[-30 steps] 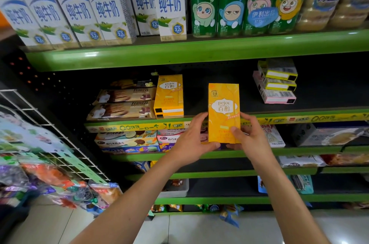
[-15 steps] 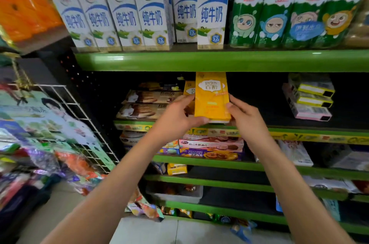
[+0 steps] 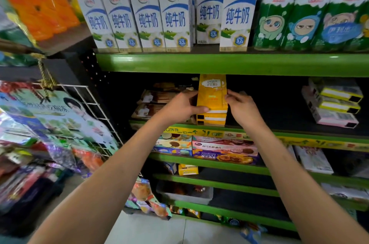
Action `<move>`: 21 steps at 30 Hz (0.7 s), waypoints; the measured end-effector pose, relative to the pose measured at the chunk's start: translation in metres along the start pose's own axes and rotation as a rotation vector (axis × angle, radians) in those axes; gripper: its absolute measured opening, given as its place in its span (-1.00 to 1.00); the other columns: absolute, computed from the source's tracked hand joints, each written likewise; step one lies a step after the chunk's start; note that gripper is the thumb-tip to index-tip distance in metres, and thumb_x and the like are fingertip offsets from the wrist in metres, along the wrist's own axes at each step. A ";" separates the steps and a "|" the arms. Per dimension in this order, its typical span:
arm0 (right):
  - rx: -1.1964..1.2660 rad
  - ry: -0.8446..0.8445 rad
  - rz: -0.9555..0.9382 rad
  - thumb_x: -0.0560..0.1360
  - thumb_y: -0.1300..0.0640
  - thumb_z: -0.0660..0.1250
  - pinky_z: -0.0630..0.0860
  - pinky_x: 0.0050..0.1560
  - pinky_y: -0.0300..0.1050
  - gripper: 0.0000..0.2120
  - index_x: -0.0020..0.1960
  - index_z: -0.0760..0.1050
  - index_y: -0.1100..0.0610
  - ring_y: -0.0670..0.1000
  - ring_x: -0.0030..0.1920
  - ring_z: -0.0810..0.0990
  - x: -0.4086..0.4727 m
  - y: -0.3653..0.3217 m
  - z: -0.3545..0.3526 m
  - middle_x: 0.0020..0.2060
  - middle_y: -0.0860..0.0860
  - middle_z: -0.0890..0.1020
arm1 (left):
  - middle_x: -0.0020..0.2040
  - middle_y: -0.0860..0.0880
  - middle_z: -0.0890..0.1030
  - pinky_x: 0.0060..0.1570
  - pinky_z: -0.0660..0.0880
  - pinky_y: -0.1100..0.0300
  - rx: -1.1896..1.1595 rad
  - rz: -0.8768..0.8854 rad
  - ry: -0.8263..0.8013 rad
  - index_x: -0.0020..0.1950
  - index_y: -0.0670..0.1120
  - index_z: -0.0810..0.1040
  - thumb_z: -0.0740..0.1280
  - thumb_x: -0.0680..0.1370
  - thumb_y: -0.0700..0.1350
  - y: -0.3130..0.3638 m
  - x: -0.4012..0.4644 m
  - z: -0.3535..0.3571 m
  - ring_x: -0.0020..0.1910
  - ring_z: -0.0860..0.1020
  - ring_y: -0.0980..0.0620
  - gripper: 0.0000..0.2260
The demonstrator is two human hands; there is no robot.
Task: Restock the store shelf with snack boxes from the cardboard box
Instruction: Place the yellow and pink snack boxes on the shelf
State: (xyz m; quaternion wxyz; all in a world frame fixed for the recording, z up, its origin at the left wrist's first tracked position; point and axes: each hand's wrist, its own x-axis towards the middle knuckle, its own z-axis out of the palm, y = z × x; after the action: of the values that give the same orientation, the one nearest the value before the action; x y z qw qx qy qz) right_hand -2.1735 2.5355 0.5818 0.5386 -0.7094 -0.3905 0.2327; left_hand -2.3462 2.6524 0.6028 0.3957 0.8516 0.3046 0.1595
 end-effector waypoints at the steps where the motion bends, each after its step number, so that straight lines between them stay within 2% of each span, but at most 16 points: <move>1: -0.019 -0.011 0.002 0.63 -0.01 0.22 0.29 0.17 -0.18 -0.65 0.39 0.50 0.00 -0.06 0.22 0.43 -0.002 0.003 0.000 0.20 -0.06 0.46 | 0.13 0.20 0.62 0.09 0.46 0.34 0.009 -0.003 -0.010 0.40 0.03 0.49 0.50 0.45 0.11 -0.001 0.000 0.002 0.13 0.60 0.16 -0.45; 3: -0.049 -0.025 -0.001 0.64 -0.02 0.21 0.27 0.21 -0.17 -0.64 0.40 0.48 0.02 -0.06 0.24 0.42 -0.005 0.007 -0.001 0.28 -0.02 0.46 | 0.15 0.23 0.59 0.05 0.43 0.42 0.025 -0.002 -0.010 0.42 0.06 0.46 0.48 0.44 0.15 -0.004 0.000 0.004 0.15 0.58 0.16 -0.43; 4: -0.057 -0.022 -0.006 0.64 -0.02 0.21 0.27 0.22 -0.16 -0.63 0.41 0.48 0.03 -0.04 0.26 0.43 -0.006 0.007 -0.001 0.30 -0.01 0.46 | 0.19 0.21 0.58 0.09 0.45 0.38 0.013 -0.005 -0.011 0.44 0.06 0.43 0.49 0.44 0.15 -0.005 0.000 0.005 0.17 0.57 0.14 -0.39; 7: -0.069 -0.007 -0.003 0.64 0.00 0.22 0.28 0.23 -0.15 -0.63 0.41 0.47 0.04 0.01 0.31 0.44 -0.006 0.005 -0.002 0.33 0.02 0.47 | 0.37 0.06 0.53 0.23 0.51 0.08 -0.027 -0.022 -0.031 0.55 0.10 0.24 0.52 0.42 0.10 -0.005 -0.002 0.007 0.24 0.56 0.07 -0.23; 8: -0.067 -0.010 0.002 0.64 0.00 0.22 0.29 0.24 -0.15 -0.63 0.42 0.46 0.03 0.01 0.33 0.44 -0.006 0.005 -0.002 0.34 0.02 0.48 | 0.40 0.03 0.50 0.26 0.49 0.07 0.004 -0.018 -0.034 0.55 0.13 0.22 0.52 0.42 0.08 -0.004 -0.003 0.008 0.27 0.54 0.04 -0.23; 10: -0.053 -0.020 0.006 0.64 0.00 0.22 0.30 0.23 -0.15 -0.64 0.42 0.46 0.01 0.02 0.35 0.44 -0.007 0.006 -0.002 0.35 0.02 0.49 | 0.44 0.00 0.46 0.16 0.49 0.21 0.092 -0.013 -0.017 0.53 0.16 0.26 0.51 0.45 0.05 -0.004 -0.005 0.009 0.14 0.57 0.06 -0.29; 12: -0.044 -0.021 -0.001 0.64 0.00 0.22 0.32 0.25 -0.13 -0.64 0.41 0.46 0.00 0.02 0.35 0.44 -0.008 0.006 -0.001 0.35 0.02 0.50 | 0.44 0.00 0.46 -0.09 0.46 0.36 0.149 -0.011 0.015 0.50 0.17 0.31 0.50 0.47 0.04 -0.002 -0.007 0.009 -0.13 0.53 0.17 -0.35; 13: -0.039 -0.021 0.000 0.64 0.00 0.22 0.34 0.28 -0.10 -0.64 0.41 0.46 -0.01 0.03 0.35 0.45 -0.008 0.006 -0.001 0.35 0.02 0.51 | 0.44 0.01 0.45 -0.14 0.43 0.37 0.163 -0.011 0.028 0.50 0.18 0.32 0.49 0.47 0.04 -0.002 -0.008 0.009 -0.20 0.47 0.25 -0.37; 15: -0.024 -0.023 0.012 0.63 -0.01 0.22 0.37 0.37 0.00 -0.64 0.41 0.46 -0.02 0.04 0.35 0.46 -0.009 0.005 -0.001 0.34 0.01 0.52 | 0.45 0.01 0.44 -0.08 0.37 0.36 0.180 -0.003 0.040 0.49 0.18 0.33 0.48 0.48 0.06 -0.001 -0.009 0.010 -0.22 0.41 0.35 -0.38; 17: -0.012 -0.026 0.029 0.63 -0.02 0.22 0.38 0.39 0.06 -0.64 0.41 0.45 -0.03 0.03 0.34 0.46 -0.010 0.005 -0.002 0.34 0.00 0.52 | 0.46 0.03 0.43 -0.12 0.38 0.41 0.185 0.004 0.032 0.50 0.18 0.33 0.47 0.49 0.07 0.002 -0.012 0.010 -0.15 0.44 0.39 -0.39; 19: 0.001 -0.029 0.036 0.63 -0.02 0.22 0.41 0.38 0.08 -0.64 0.41 0.45 -0.04 0.03 0.33 0.48 -0.012 0.004 -0.002 0.32 -0.01 0.54 | 0.46 0.04 0.42 -0.07 0.39 0.38 0.184 0.001 0.042 0.49 0.13 0.35 0.47 0.49 0.07 0.007 -0.016 0.008 0.05 0.54 0.19 -0.40; 21: 0.015 -0.030 0.029 0.63 -0.01 0.23 0.44 0.36 0.10 -0.66 0.39 0.47 -0.03 0.01 0.29 0.51 -0.016 0.005 -0.004 0.28 -0.04 0.56 | 0.35 0.03 0.43 0.10 0.45 0.23 0.184 0.023 0.138 0.45 0.04 0.42 0.47 0.50 0.03 0.013 -0.023 0.009 0.20 0.49 0.03 -0.46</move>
State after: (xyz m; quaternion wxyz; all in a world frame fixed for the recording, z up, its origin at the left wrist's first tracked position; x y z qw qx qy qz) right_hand -2.1785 2.5195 0.5772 0.5346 -0.7073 -0.3866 0.2539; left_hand -2.3543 2.6257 0.6061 0.2921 0.8747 0.3346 0.1939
